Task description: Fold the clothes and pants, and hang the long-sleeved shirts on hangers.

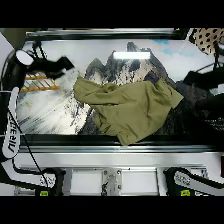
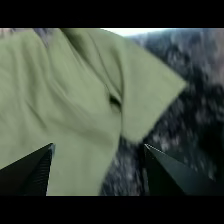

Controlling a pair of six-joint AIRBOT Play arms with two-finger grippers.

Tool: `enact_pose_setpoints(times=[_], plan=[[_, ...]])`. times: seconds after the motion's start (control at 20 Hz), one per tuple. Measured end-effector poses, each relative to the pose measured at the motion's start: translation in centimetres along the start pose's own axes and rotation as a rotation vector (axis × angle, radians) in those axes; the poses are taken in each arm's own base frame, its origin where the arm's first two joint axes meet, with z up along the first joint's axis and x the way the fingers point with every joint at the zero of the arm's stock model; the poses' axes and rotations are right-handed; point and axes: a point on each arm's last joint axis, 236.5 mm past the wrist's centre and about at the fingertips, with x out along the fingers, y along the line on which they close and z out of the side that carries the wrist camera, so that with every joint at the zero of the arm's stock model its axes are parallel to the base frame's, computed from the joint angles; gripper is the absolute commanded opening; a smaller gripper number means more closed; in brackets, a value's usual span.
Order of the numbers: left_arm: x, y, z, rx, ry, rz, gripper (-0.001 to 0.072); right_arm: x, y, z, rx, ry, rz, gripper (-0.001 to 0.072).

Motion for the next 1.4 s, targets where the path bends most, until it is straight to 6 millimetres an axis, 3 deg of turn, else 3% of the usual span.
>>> enact_pose_setpoints(times=[0.15, 0.3, 0.4, 0.5, 0.65, 0.8, 0.85, 0.9, 0.95, 1.0, 1.05, 1.1, 1.15, 1.25, 1.4], plan=[[2.4, 1.4, -9.3, -0.001, 0.207, 0.031, 0.068, 1.9, -2.1, -5.9, 0.05, 0.132, -0.012, 0.0615], [3.8, 2.0, -18.3, 0.012, 0.378, 0.054, 0.068, 4.3, -2.8, -11.2, 0.1, 0.247, -0.001, 0.0615], [4.5, 1.9, -22.8, 0.031, 0.457, 0.062, 0.068, 5.9, -2.5, -13.7, 0.142, 0.289, 0.027, 0.0615], [5.3, 1.3, -25.7, 0.044, 0.5, 0.052, 0.068, 7.2, -1.8, -15.3, 0.183, 0.309, 0.059, 0.0615], [7.0, -0.1, -27.6, 0.062, 0.522, 0.037, 0.068, 9.0, -0.7, -16.8, 0.221, 0.333, 0.098, 0.0615], [8.5, -1.4, -28.2, 0.086, 0.541, 0.024, 0.0678, 10.4, 0.6, -18.0, 0.218, 0.369, 0.121, 0.0615], [8.9, -1.8, -28.2, 0.096, 0.547, 0.022, 0.0539, 10.8, 1.0, -18.3, 0.213, 0.379, 0.125, 0.0614], [9.3, -2.2, -28.2, 0.101, 0.552, 0.018, 0.0325, 11.1, 1.4, -18.5, 0.206, 0.384, 0.129, 0.0614], [9.6, -2.4, -28.2, 0.106, 0.555, 0.017, 0.016, 11.5, 1.8, -18.6, 0.198, 0.386, 0.131, 0.0612], [9.9, -2.5, -28.2, 0.108, 0.558, 0.015, 0.0076, 11.7, 2.1, -18.7, 0.189, 0.388, 0.133, 0.0598], [10.0, -2.5, -28.1, 0.107, 0.56, 0.015, 0.0052, 11.9, 2.4, -18.7, 0.184, 0.384, 0.135, 0.0494], [10.2, -2.4, -28.1, 0.103, 0.562, 0.017, 0.0051, 12.1, 2.5, -18.6, 0.178, 0.38, 0.135, 0.031], [10.2, -2.1, -28.0, 0.096, 0.562, 0.02, 0.004, 12.2, 2.7, -18.6, 0.174, 0.38, 0.135, 0.0186], [10.3, -1.3, -27.6, 0.071, 0.559, 0.029, 0.0013, 12.5, 2.8, -18.6, 0.169, 0.375, 0.134, 0.0009], [9.8, 0.6, -25.4, 0.014, 0.535, 0.043, 0.0012, 12.5, 3.1, -18.6, 0.158, 0.374, 0.134, 0.0008]])
